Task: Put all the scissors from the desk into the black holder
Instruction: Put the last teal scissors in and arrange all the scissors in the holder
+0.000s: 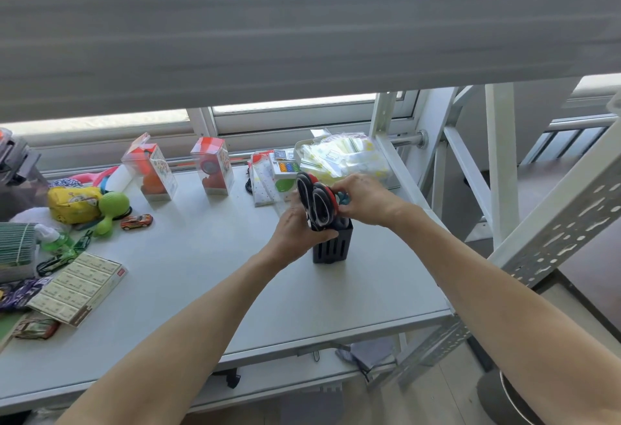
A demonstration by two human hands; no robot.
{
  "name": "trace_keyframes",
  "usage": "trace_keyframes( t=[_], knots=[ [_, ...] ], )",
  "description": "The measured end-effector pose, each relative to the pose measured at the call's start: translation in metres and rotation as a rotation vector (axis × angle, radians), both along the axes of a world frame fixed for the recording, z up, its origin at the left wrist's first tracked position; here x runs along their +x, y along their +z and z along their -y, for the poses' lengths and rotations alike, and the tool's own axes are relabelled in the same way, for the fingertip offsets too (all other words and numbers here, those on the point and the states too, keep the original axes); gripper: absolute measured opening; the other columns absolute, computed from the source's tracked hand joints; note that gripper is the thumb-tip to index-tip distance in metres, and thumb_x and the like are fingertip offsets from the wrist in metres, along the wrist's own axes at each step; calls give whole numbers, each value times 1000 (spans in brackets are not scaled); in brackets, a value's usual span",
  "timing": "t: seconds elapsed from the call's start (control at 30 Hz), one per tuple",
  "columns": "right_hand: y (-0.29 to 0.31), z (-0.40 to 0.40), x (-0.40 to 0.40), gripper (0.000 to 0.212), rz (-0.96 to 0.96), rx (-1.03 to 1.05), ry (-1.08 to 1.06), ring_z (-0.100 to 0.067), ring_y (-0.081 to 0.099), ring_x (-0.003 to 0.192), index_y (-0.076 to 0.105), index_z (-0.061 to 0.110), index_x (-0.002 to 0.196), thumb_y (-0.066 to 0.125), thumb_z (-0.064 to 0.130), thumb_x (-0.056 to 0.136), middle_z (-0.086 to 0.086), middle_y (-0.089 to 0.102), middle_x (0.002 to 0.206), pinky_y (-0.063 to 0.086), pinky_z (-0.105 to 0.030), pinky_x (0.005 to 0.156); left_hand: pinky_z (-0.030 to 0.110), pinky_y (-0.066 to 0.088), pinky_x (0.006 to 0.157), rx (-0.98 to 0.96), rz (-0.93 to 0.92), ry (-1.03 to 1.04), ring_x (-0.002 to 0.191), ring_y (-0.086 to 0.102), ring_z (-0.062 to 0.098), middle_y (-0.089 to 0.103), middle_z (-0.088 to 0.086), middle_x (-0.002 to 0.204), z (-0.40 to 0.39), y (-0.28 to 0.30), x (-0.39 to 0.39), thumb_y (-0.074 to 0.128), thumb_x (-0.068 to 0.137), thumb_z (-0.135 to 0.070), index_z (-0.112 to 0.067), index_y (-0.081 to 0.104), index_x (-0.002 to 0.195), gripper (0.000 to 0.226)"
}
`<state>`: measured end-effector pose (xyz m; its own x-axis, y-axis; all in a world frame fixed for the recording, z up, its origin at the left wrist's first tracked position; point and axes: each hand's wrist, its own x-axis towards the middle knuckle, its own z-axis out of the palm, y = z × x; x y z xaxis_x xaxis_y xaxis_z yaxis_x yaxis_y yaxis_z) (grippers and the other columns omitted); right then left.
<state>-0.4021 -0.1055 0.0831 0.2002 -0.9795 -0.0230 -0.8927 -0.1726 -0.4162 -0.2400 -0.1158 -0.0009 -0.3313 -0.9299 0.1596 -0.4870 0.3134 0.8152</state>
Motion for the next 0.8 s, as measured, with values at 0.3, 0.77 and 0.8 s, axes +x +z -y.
trace_keyframes(
  t=[0.3,0.77,0.8],
  knots=[
    [-6,-12,12,23,19,-8,-149,-25,54,111,72,14,107,62,21,88,-11,63,108,40,-33,98,27,57,91,162,-280,-43,111,65,21,59,17,126,0,17,-4,88,68,-4,-14,27,144,98],
    [-26,-26,7,33,133,-60,-176,-25,58,107,67,22,122,63,18,90,-9,58,117,44,-29,92,21,52,100,371,-209,-253,116,62,3,60,-11,121,1,22,9,83,78,-15,-11,35,143,82],
    [-29,-27,6,33,143,-74,-180,-24,58,106,66,22,124,62,19,90,-9,59,116,42,-25,87,23,52,102,374,-209,-252,119,61,6,59,-8,123,2,22,9,84,77,-16,-12,35,143,83]
  ],
)
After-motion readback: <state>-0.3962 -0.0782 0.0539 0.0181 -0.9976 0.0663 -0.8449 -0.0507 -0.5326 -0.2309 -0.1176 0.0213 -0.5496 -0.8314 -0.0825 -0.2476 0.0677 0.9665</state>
